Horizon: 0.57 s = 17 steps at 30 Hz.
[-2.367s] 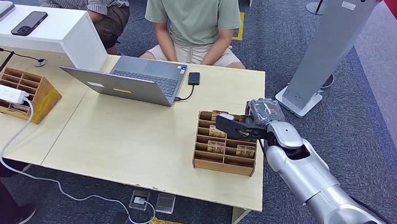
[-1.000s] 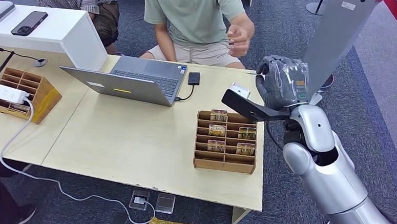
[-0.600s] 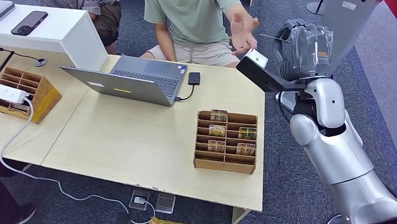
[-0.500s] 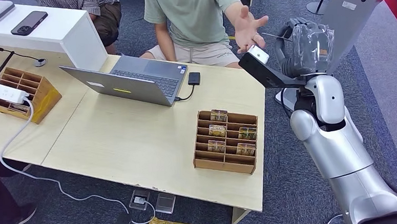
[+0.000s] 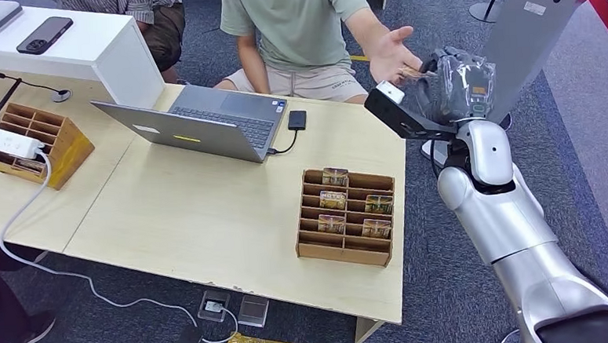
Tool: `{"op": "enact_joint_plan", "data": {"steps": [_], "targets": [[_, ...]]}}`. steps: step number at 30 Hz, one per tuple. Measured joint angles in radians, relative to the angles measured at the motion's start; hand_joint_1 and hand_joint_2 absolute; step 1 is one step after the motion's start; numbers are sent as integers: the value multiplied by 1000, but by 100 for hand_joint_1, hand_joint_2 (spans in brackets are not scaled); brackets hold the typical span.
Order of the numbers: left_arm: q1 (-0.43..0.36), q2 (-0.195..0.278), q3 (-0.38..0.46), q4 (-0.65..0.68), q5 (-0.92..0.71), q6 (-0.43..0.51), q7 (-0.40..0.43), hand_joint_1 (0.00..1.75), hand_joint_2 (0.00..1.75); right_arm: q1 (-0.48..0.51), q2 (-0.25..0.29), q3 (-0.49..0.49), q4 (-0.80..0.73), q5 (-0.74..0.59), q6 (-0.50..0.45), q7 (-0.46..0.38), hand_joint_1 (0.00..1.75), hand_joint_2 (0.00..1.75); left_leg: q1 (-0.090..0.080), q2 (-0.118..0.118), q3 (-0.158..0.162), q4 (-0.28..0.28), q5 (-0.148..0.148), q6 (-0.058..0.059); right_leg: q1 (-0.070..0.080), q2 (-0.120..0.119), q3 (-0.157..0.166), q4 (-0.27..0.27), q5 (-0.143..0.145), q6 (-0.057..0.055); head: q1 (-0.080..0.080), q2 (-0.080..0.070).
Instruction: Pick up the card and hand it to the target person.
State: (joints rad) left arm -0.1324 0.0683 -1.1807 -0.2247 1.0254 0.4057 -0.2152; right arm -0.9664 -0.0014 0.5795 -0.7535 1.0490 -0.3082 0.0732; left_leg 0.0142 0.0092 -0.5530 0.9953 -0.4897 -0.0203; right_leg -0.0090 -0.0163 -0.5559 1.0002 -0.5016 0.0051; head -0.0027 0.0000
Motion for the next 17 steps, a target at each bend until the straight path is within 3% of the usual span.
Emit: {"op": "enact_joint_plan", "data": {"steps": [10,17], "targets": [[0,-1,0,0,2,4,4,0,0,5,24,0,38,-39,-3,-33,0,175,0,0,0,0,0,0,0,0,0,0,0,0,0,0],[1,-4,0,0,13,16,10,0,0,52,27,-10,-2,-138,-16,-66,0,175,0,0,1,0,0,0,0,0,0,0,0,0,0,0]]}}
